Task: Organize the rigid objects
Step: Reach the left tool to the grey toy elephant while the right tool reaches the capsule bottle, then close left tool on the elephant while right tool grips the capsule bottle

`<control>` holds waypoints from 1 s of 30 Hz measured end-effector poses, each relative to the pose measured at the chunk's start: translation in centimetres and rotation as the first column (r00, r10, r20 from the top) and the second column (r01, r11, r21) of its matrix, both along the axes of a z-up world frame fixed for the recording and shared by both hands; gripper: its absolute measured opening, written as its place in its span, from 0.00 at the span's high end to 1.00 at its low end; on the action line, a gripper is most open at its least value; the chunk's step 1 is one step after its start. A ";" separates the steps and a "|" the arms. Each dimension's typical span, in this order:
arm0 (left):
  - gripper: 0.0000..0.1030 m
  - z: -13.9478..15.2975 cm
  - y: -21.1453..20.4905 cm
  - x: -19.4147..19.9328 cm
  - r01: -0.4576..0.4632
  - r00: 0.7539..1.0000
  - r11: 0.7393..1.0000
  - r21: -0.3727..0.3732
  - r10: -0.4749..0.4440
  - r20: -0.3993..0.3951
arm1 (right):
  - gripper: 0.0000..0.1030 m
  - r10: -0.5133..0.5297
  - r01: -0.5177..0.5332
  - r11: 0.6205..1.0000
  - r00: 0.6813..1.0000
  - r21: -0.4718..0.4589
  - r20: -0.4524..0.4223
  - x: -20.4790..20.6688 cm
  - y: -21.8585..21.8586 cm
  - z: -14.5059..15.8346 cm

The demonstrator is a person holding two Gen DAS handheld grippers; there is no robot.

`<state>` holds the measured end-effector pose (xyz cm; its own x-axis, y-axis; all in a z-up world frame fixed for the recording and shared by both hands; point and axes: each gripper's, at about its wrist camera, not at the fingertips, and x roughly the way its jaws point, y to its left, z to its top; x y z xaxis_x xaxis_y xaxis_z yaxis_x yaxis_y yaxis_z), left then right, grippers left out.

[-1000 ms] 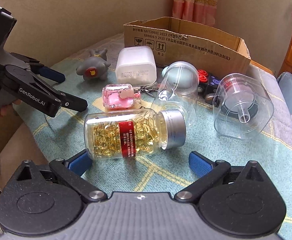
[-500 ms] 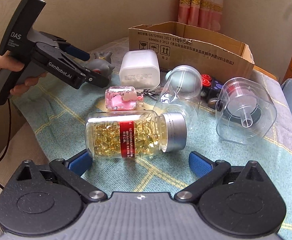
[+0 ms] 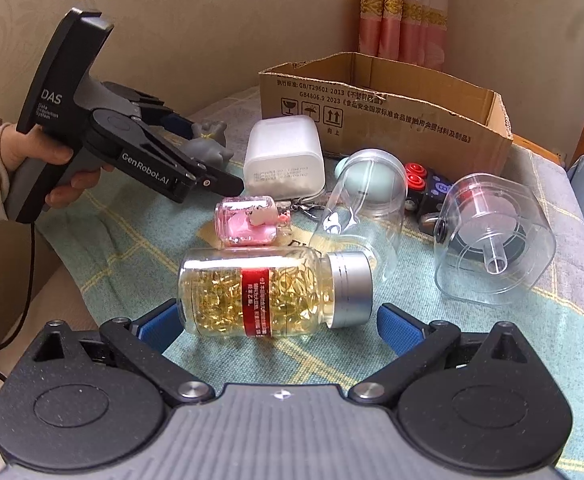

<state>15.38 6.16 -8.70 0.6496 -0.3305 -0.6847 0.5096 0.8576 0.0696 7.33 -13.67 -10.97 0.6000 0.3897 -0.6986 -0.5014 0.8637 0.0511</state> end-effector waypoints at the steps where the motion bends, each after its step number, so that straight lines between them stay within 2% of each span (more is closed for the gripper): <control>1: 0.13 -0.1 0.0 0.1 0.000 1.000 1.000 0.001 0.000 -0.003 | 0.00 -0.003 0.003 1.000 1.000 0.000 -0.003 0.2 0.2 0.0; 4: 0.14 -0.1 0.0 0.2 0.001 1.000 1.000 0.000 -0.001 -0.008 | 0.00 -0.001 0.001 1.000 1.000 -0.014 0.001 0.6 0.9 0.1; 8: 0.21 0.2 0.2 -0.2 -0.011 1.000 1.000 -0.006 0.011 -0.006 | 0.00 0.000 0.000 0.999 1.000 -0.032 -0.001 0.5 1.6 0.3; 10: 0.25 0.4 0.4 -0.2 -0.029 1.000 1.000 -0.013 0.029 -0.009 | 0.05 -0.011 0.011 0.999 1.000 -0.052 0.000 0.5 1.8 0.3; 19: 0.26 1.5 0.9 -0.9 -0.077 0.996 0.996 -0.038 0.075 -0.052 | 0.07 0.008 -0.009 0.999 1.000 -0.037 -0.014 0.2 1.3 1.2; 25: 0.26 3.7 0.3 -1.8 -0.092 0.995 0.995 -0.027 0.090 -0.048 | 0.07 0.021 -0.021 0.999 1.000 -0.048 -0.010 -0.2 0.8 2.4; 30: 0.26 6.4 -0.6 -2.1 -0.079 0.997 0.997 -0.024 0.079 -0.029 | 0.07 0.045 -0.044 0.998 0.999 -0.033 0.015 0.2 -0.1 4.8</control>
